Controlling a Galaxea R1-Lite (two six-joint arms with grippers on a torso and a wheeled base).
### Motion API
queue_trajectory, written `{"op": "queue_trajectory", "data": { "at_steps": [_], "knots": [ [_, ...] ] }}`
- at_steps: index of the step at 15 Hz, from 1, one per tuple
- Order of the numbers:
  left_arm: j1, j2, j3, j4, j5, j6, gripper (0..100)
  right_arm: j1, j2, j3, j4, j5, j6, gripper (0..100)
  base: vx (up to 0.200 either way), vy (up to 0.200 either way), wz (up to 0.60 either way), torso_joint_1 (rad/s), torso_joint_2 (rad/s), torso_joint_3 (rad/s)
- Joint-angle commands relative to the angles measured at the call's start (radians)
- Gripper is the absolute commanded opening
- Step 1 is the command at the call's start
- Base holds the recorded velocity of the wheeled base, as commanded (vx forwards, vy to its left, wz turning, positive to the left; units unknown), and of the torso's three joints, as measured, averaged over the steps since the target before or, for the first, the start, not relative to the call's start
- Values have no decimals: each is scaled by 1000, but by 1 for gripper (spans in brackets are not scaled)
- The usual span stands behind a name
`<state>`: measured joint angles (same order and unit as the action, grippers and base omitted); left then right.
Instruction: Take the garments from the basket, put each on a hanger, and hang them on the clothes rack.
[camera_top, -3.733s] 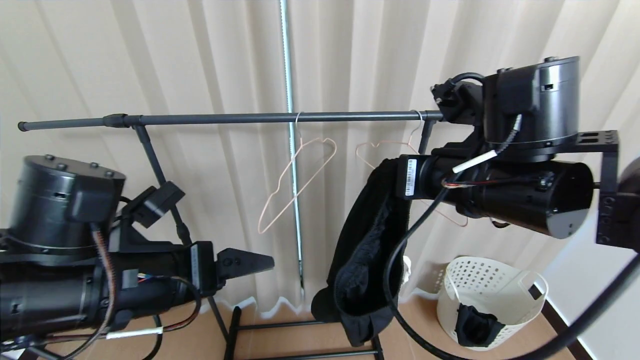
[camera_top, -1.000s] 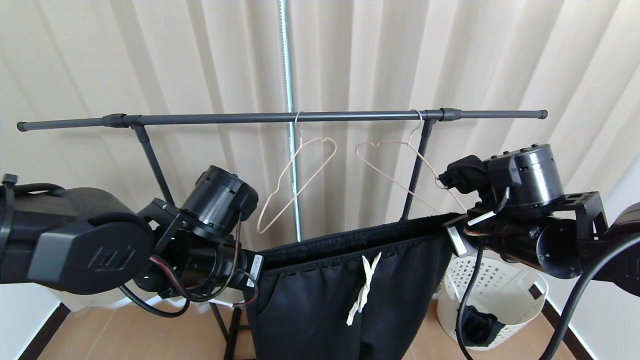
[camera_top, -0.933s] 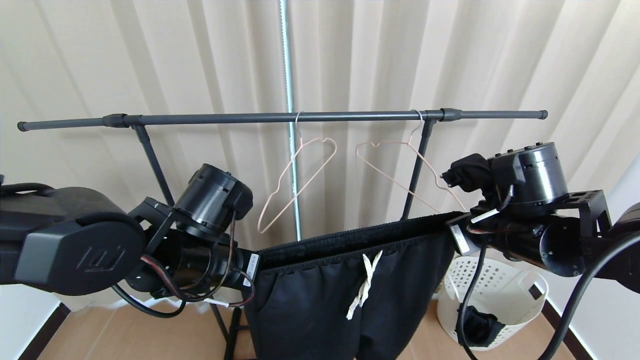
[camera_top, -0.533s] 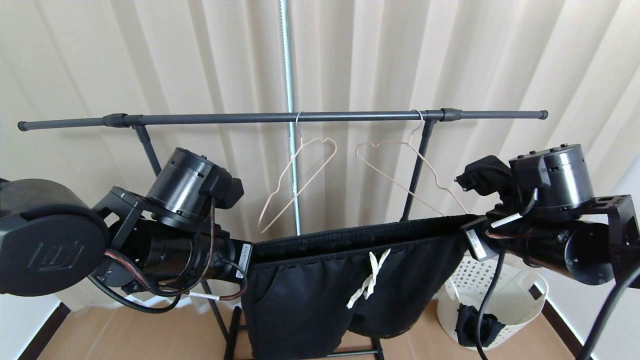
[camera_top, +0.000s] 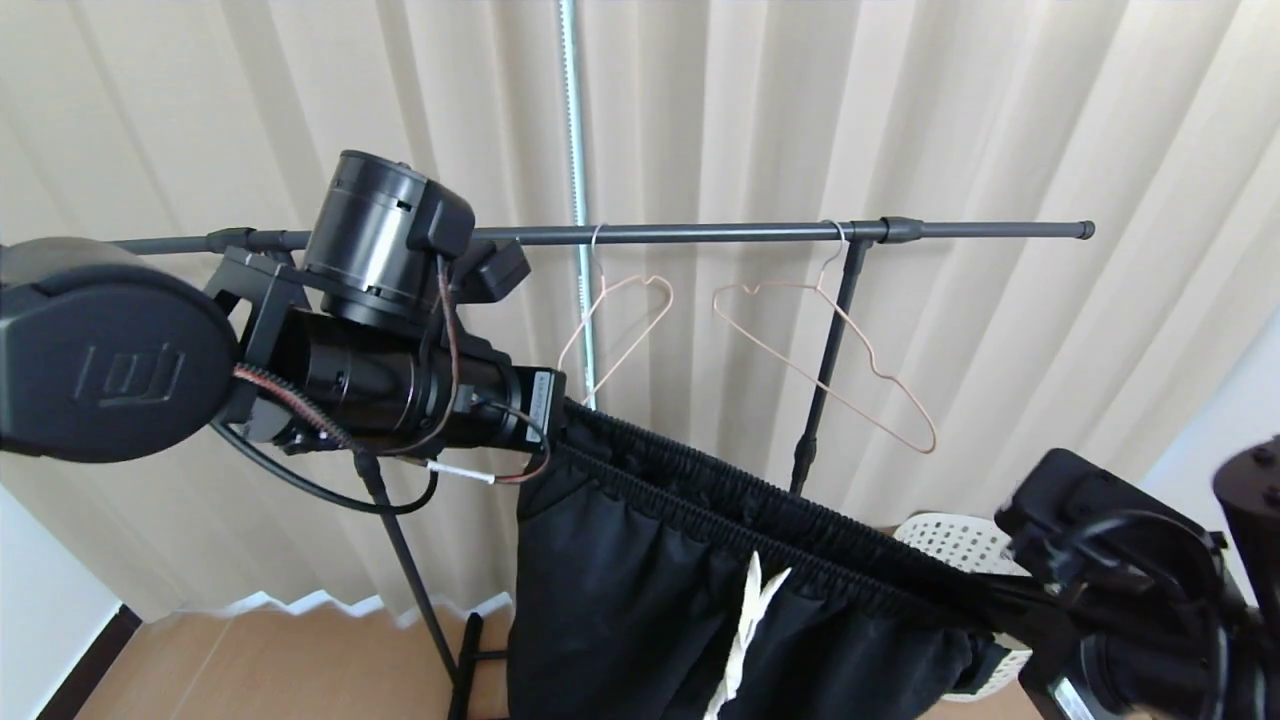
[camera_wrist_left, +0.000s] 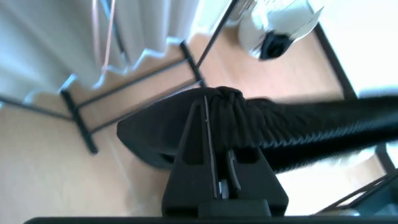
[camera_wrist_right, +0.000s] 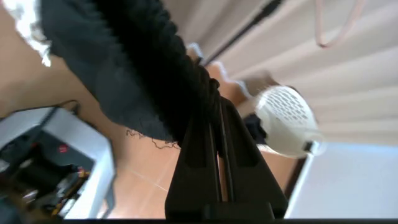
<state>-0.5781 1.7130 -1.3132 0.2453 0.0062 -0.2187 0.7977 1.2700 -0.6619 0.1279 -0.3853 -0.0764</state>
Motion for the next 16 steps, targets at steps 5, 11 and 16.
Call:
{"op": "queue_trajectory", "data": {
  "at_steps": [5,11,16],
  "knots": [
    [-14,168,-230,-32,-80,-1,0,416,29,-10,-48,34,368,0,0,0,0,0,0,0],
    [-16,178,-242,-69,-132,1,0,436,276,-120,-264,75,509,0,0,0,0,0,0,0],
    [-16,166,-230,-67,-137,2,0,431,264,-134,-272,71,534,0,0,0,0,0,0,0]
  ]
}}
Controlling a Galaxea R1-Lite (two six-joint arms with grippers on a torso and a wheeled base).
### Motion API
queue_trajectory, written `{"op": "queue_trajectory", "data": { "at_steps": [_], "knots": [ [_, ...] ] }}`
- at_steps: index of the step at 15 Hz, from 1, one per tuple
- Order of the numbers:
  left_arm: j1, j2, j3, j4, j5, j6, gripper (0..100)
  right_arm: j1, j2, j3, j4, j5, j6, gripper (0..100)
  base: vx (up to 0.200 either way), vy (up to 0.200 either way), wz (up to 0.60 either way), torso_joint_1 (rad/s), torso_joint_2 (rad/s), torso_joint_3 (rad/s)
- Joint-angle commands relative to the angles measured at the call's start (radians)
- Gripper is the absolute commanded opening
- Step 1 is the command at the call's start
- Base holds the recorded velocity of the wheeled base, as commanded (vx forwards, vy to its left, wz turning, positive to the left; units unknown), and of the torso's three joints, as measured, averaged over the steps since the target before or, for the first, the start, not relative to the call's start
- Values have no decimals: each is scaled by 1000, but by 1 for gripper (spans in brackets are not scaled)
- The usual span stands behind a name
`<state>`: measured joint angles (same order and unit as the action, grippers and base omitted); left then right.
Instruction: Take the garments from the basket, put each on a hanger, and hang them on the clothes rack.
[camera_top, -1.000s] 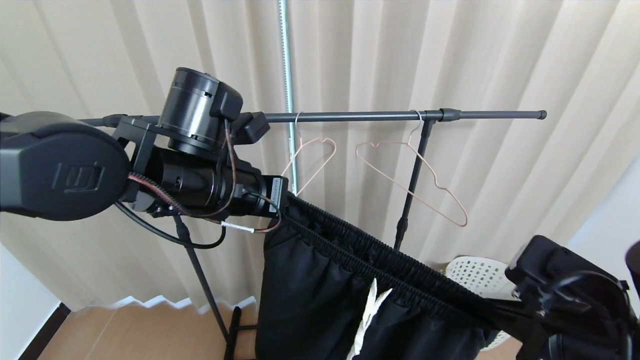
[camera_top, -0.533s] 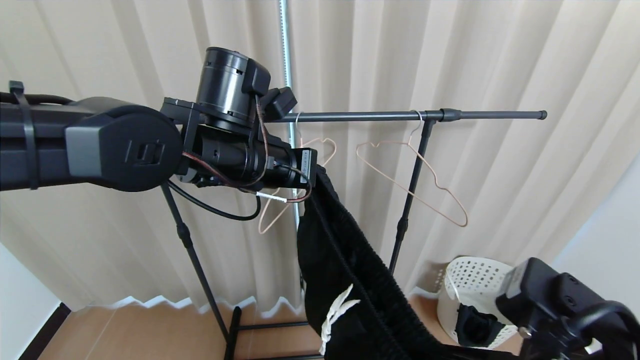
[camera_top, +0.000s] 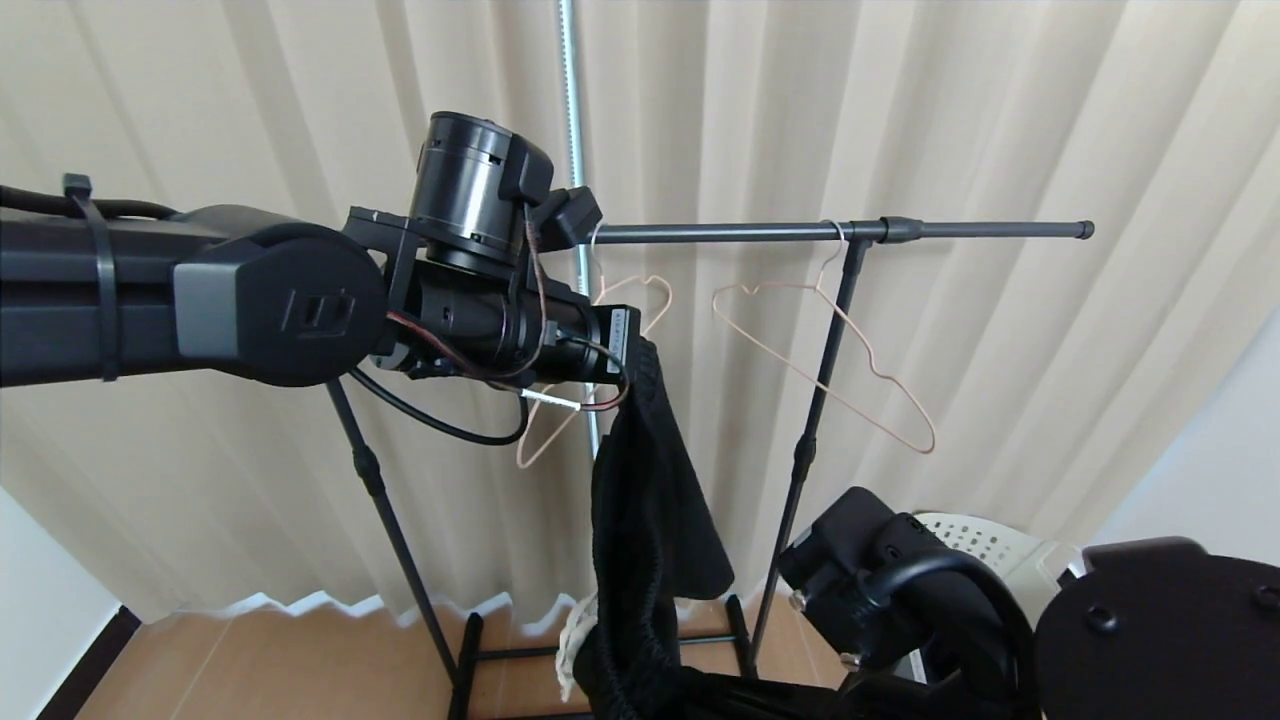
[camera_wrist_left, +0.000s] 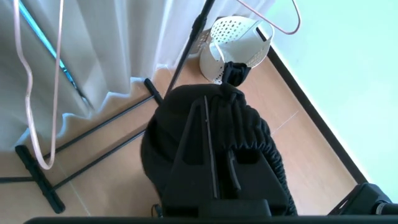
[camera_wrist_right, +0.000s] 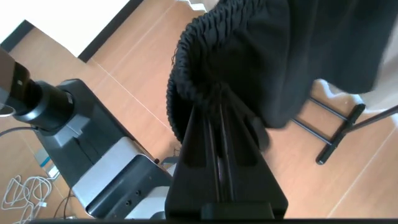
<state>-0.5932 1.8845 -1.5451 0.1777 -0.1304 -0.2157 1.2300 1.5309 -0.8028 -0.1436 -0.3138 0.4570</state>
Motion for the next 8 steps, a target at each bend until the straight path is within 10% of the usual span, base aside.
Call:
{"op": "queue_trajectory", "data": {
  "at_steps": [1,8],
  "knots": [
    [3,-45,33,0,0,24,0,-24,-49,40,44,-13,-4,0,0,0,0,0,0,0],
    [52,-327,401,6,15,233,0,-501,54,-116,202,-93,-207,0,0,0,0,0,0,0]
  ]
}}
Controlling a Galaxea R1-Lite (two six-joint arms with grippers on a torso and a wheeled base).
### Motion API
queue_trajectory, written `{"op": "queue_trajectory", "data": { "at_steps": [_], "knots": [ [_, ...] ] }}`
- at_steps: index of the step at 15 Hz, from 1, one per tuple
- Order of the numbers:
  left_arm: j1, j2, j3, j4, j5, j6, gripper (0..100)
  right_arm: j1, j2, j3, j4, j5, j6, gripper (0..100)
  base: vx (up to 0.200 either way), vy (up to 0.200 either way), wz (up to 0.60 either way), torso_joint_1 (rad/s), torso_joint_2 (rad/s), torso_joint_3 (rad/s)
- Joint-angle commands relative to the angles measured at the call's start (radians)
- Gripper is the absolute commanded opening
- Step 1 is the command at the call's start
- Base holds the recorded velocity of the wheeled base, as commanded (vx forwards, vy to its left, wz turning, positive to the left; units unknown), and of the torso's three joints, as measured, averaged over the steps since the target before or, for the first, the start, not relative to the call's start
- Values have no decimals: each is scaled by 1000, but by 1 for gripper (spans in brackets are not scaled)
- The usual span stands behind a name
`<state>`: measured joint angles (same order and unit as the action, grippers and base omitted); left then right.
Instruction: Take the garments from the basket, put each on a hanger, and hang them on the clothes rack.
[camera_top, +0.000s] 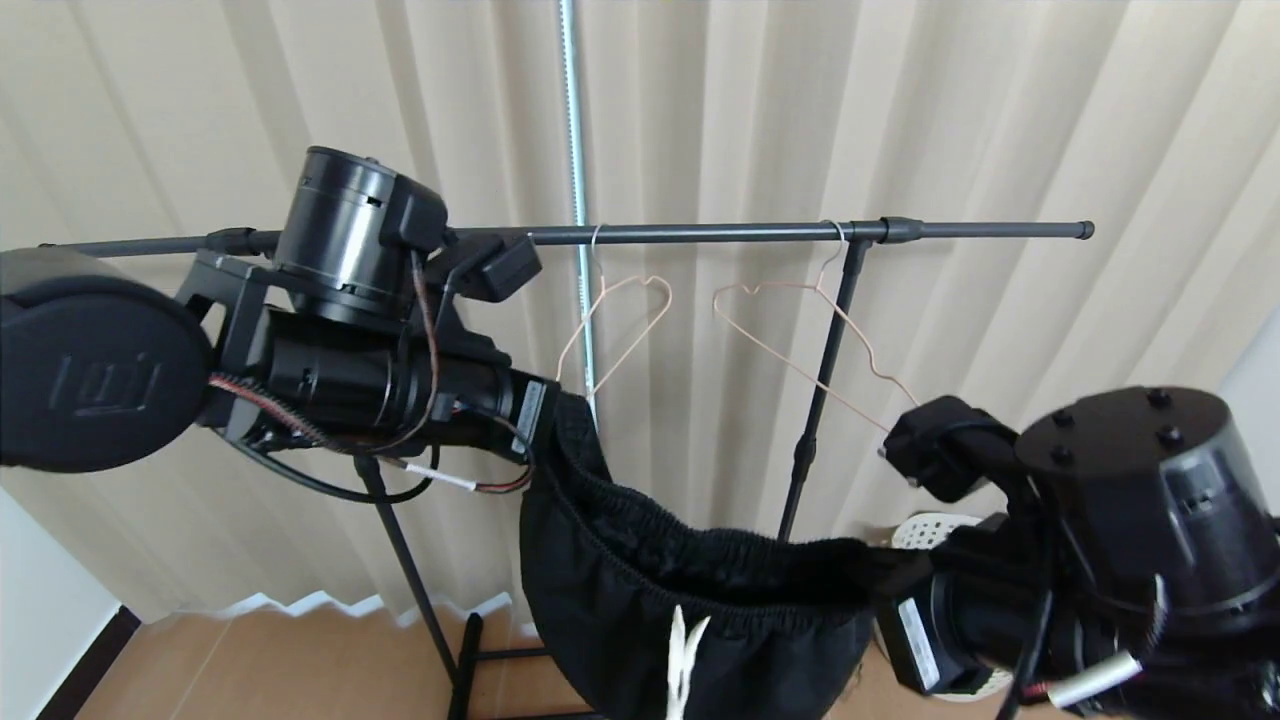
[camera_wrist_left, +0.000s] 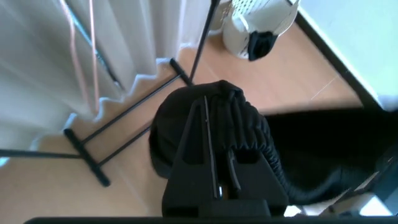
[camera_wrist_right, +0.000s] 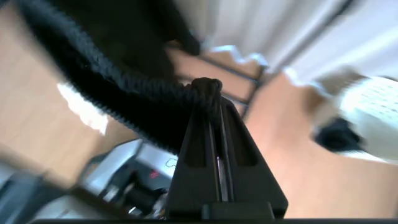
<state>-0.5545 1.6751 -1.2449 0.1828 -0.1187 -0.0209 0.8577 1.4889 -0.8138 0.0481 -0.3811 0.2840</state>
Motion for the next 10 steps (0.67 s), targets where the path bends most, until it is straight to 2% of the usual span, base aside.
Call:
{"op": "queue_trajectory", "data": {
  "at_steps": [1,3,5,6,8,10],
  "knots": [
    [11,-144,134,1,11,45,0,-144,125,-146,10,-32,-32,0,0,0,0,0,0,0],
    [-35,-253,294,1,34,53,0,-189,266,-349,9,-36,-17,0,0,0,0,0,0,0],
    [-71,-295,366,1,50,53,0,-193,350,-470,12,-36,-11,0,0,0,0,0,0,0],
    [-113,-301,417,3,82,50,0,-190,425,-581,18,-36,-8,0,0,0,0,0,0,0],
    [-159,-288,458,1,125,41,0,-180,496,-682,36,-36,-2,0,0,0,0,0,0,0],
    [-294,-239,456,-5,134,-77,0,-135,568,-769,38,-35,41,0,0,0,0,0,0,0]
  ]
}}
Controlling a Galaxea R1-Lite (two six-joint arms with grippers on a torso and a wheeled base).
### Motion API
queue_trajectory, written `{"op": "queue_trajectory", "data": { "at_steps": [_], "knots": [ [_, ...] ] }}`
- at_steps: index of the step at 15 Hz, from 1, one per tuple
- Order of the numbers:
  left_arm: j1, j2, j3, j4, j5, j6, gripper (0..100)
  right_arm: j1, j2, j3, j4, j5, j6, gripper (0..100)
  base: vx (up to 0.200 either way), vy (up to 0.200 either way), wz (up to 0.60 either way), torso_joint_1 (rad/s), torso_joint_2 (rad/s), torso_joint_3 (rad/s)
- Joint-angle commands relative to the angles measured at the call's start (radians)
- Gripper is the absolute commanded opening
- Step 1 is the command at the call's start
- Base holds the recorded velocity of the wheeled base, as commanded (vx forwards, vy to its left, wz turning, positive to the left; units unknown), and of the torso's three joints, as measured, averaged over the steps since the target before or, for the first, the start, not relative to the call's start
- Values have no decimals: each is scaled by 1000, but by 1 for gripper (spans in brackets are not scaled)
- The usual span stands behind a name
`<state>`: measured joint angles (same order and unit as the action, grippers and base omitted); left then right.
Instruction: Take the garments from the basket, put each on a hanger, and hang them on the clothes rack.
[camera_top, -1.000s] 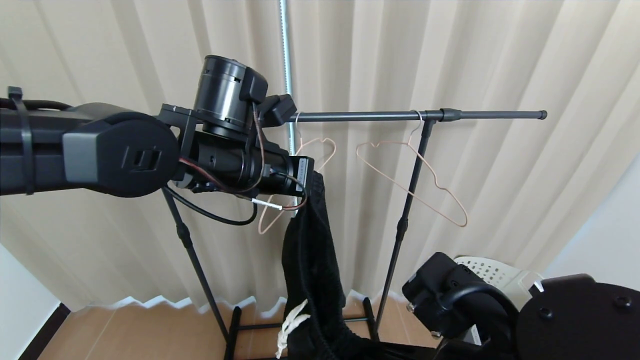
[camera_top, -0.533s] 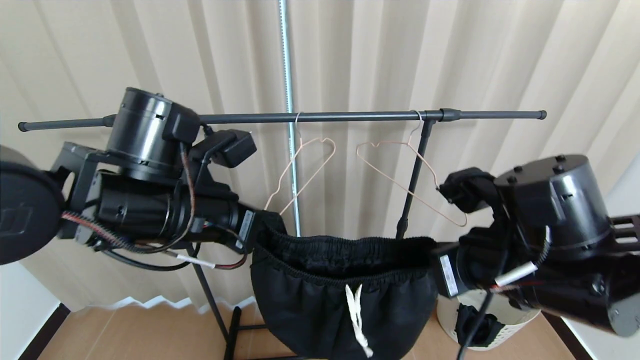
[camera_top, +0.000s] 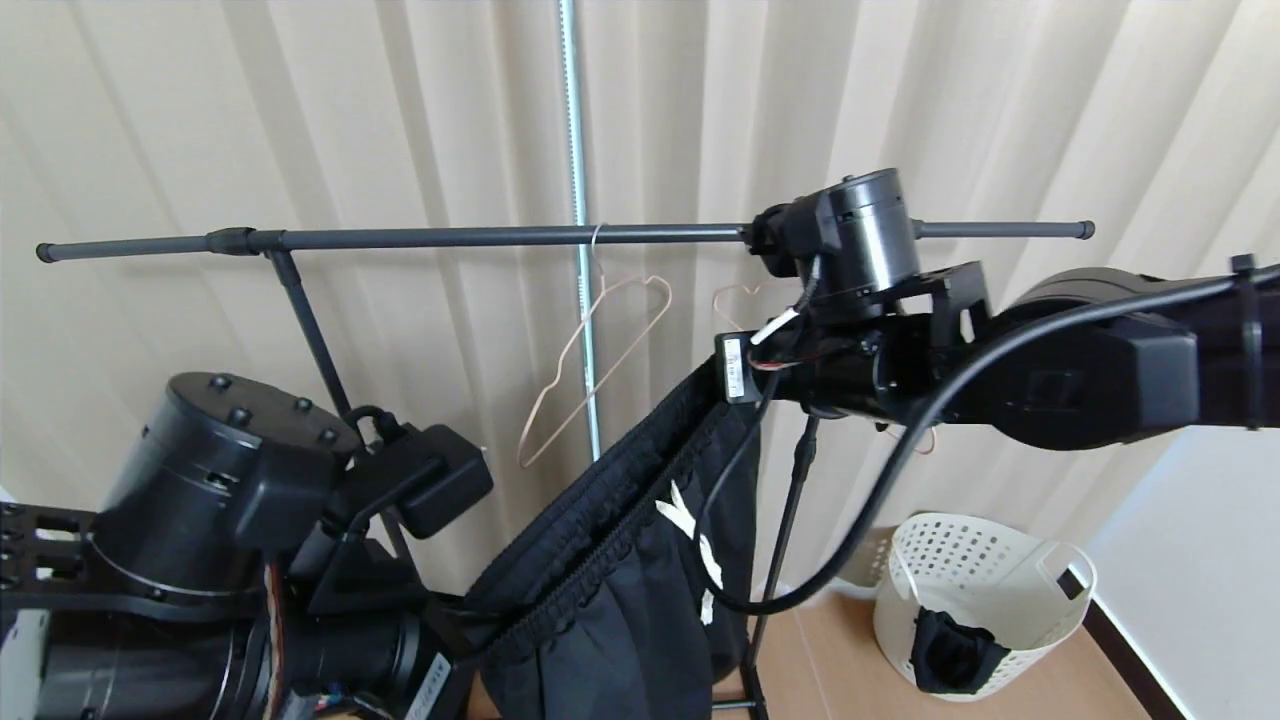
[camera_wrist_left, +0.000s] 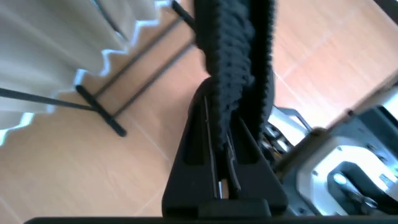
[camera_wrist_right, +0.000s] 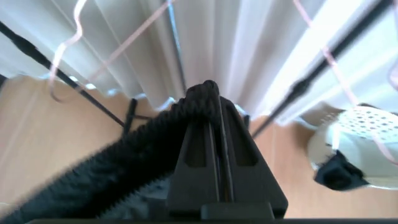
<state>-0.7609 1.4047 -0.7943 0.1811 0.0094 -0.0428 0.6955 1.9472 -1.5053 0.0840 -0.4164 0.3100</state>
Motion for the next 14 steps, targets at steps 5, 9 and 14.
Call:
{"op": "queue_trajectory", "data": {
  "at_steps": [5,9,14],
  "knots": [
    [-219,180,-138,-14,9,-316,0,75,194,-176,3,1,81,0,0,0,0,0,0,0],
    [-193,178,-143,-8,77,-321,0,44,127,-118,2,-1,107,0,0,0,0,0,0,0],
    [52,208,-203,-12,129,-253,0,-4,-183,209,5,-5,90,0,0,0,0,0,0,0]
  ]
}}
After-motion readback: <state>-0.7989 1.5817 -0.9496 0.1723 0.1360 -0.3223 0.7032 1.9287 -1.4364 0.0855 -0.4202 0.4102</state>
